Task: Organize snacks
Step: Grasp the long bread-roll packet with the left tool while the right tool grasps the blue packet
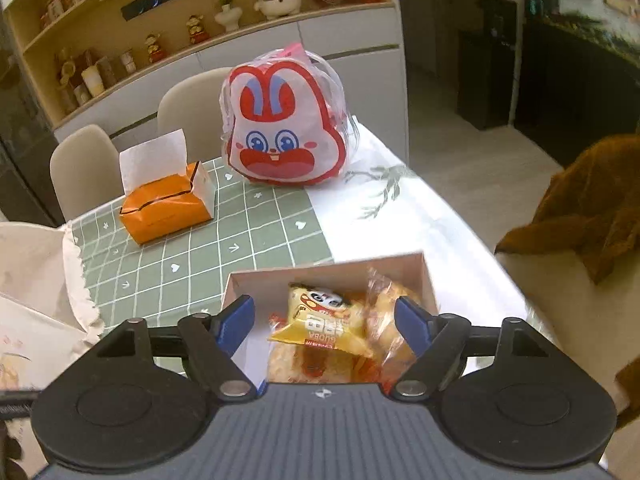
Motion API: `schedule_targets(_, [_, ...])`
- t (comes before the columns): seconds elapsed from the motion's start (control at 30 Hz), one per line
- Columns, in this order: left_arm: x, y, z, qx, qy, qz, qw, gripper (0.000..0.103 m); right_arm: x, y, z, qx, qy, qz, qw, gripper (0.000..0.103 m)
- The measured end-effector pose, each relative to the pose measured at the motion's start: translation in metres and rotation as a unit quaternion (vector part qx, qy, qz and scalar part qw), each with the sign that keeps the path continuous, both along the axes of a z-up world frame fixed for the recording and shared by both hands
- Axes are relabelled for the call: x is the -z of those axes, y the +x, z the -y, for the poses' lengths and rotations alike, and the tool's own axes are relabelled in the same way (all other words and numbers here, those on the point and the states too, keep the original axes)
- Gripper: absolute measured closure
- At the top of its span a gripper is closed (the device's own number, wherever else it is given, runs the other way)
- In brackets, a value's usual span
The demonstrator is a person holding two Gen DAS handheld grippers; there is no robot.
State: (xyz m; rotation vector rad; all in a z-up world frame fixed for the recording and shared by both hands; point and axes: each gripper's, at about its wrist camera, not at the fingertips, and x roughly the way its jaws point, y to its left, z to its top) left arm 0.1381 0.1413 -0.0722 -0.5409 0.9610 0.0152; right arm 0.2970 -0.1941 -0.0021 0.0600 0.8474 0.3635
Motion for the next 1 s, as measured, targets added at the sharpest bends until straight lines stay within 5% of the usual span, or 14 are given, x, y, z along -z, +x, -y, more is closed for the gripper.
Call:
schedule_targets(0.4, [0.044, -0.030, 0.022, 0.091, -0.065, -0.035, 0.9931, 0.076, 0.037, -0.096, 0.032, 0.080, -0.002, -0.052, 0.995, 0.023])
schedule_targets(0.67, [0.020, -0.050, 0.055, 0.164, -0.014, 0.011, 0.9863, 0.075, 0.075, -0.156, 0.046, 0.133, -0.001, -0.104, 0.986, 0.022])
schedule_targets(1.0, [0.013, -0.052, 0.086, 0.220, 0.060, 0.018, 0.9734, 0.075, 0.098, -0.190, 0.044, 0.170, 0.015, -0.134, 0.976, 0.022])
